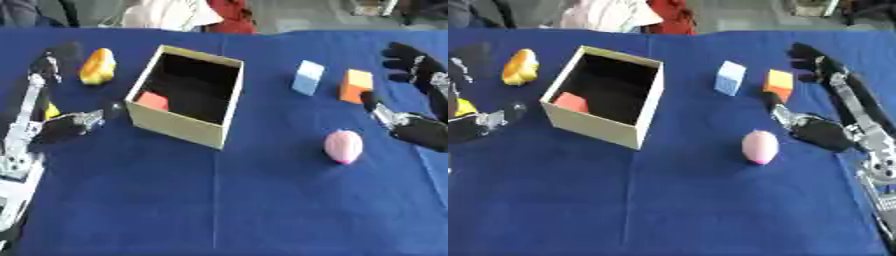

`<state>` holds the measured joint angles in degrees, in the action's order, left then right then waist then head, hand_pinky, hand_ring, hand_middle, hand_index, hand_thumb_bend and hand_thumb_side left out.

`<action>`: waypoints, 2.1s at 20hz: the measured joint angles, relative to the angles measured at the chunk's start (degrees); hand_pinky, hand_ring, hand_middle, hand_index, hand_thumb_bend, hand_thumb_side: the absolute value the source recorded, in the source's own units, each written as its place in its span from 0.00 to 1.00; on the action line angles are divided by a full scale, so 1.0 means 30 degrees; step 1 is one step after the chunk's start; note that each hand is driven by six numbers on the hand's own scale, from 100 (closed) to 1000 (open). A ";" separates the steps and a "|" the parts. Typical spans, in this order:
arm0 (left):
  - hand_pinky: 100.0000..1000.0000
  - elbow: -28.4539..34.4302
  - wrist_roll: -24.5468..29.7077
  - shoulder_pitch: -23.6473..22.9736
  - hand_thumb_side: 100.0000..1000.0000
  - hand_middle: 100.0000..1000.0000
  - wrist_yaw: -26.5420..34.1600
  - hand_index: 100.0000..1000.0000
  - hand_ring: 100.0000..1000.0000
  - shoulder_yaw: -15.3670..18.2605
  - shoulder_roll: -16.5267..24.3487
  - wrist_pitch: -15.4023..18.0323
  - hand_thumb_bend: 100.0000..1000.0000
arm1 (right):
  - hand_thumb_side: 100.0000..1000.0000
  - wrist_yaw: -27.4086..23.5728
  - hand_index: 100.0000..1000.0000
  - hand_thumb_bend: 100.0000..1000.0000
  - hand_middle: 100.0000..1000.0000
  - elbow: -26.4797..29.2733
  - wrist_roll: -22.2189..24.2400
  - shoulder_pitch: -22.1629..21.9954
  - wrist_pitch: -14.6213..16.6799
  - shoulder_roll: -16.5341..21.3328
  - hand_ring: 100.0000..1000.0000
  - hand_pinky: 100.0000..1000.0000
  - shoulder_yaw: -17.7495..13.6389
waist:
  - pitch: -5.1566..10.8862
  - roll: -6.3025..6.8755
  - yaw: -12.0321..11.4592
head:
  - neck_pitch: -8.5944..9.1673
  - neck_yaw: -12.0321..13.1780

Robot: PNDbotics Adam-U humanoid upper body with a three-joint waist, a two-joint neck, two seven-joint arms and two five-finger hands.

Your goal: Pick up objects on the table and place them in the box.

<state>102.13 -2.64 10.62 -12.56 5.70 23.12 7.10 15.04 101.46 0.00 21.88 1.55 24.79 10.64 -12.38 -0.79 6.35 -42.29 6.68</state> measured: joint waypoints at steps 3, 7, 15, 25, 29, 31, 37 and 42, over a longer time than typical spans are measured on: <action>0.81 0.0006 -0.0003 0.0000 0.36 0.85 0.0000 0.85 0.85 0.0005 0.0000 -0.0003 0.80 | 0.39 0.0000 0.96 0.24 0.87 0.0000 0.0013 0.0000 0.0003 0.0000 0.88 0.83 0.0000 | 0.0000 0.0000 0.0000 | 0.0001 0.0007; 0.81 0.0056 -0.0014 0.0000 0.36 0.85 -0.0002 0.85 0.85 0.0062 0.0000 -0.0014 0.80 | 0.39 0.0000 0.96 0.24 0.87 0.0000 0.0027 0.0000 0.0016 0.0000 0.88 0.83 -0.0002 | 0.0000 0.0000 0.0000 | 0.0001 0.0018; 0.80 0.0292 -0.0126 0.0005 0.24 0.84 -0.0635 0.86 0.84 0.0400 0.0962 -0.0390 0.72 | 0.38 0.0002 0.97 0.22 0.87 -0.0002 0.0031 -0.0066 0.0013 0.0001 0.88 0.84 -0.0010 | 0.0000 0.0000 0.0030 | 0.0006 0.0019; 0.79 -0.0125 0.1697 -0.0519 0.16 0.79 -0.4486 0.85 0.79 0.1357 0.6884 -0.2785 0.62 | 0.39 0.0004 0.98 0.20 0.87 -0.0074 0.0171 -0.0234 0.0086 0.0065 0.88 0.84 -0.0018 | 0.0000 0.0002 0.0237 | 0.0032 -0.0014; 0.77 -0.1190 0.3310 -0.0656 0.12 0.77 -0.5602 0.85 0.77 0.1478 0.8335 -0.3319 0.60 | 0.40 0.0004 0.98 0.19 0.87 -0.0150 0.0225 -0.0243 0.0063 0.0072 0.88 0.84 -0.0021 | 0.0003 0.0002 0.0318 | 0.0035 -0.0019; 0.77 -0.1671 0.4134 -0.0676 0.11 0.77 -0.6106 0.85 0.76 0.1479 0.8782 -0.3492 0.59 | 0.40 0.0004 0.98 0.19 0.87 -0.0154 0.0229 -0.0249 0.0059 0.0081 0.88 0.84 -0.0028 | 0.0007 0.0003 0.0329 | 0.0035 -0.0016; 0.76 -0.3048 0.5946 -0.0579 0.09 0.74 -0.7116 0.84 0.73 0.1485 0.9290 -0.3850 0.57 | 0.40 0.0002 0.98 0.19 0.87 -0.0210 0.0248 -0.0255 0.0070 0.0087 0.88 0.84 -0.0072 | 0.0016 0.0003 0.0332 | 0.0054 -0.0013; 0.75 -0.3871 0.7417 -0.0410 0.05 0.73 -0.7463 0.83 0.71 0.1482 0.9441 -0.3740 0.54 | 0.40 -0.0001 0.98 0.19 0.87 -0.0262 0.0249 -0.0334 0.0070 0.0087 0.88 0.84 -0.0116 | 0.0016 0.0003 0.0352 | 0.0085 0.0003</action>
<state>90.51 19.61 9.39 -34.94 10.14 51.45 -4.12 15.04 100.68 0.75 20.87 1.76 25.06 10.29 -12.34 -0.78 7.41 -42.04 6.69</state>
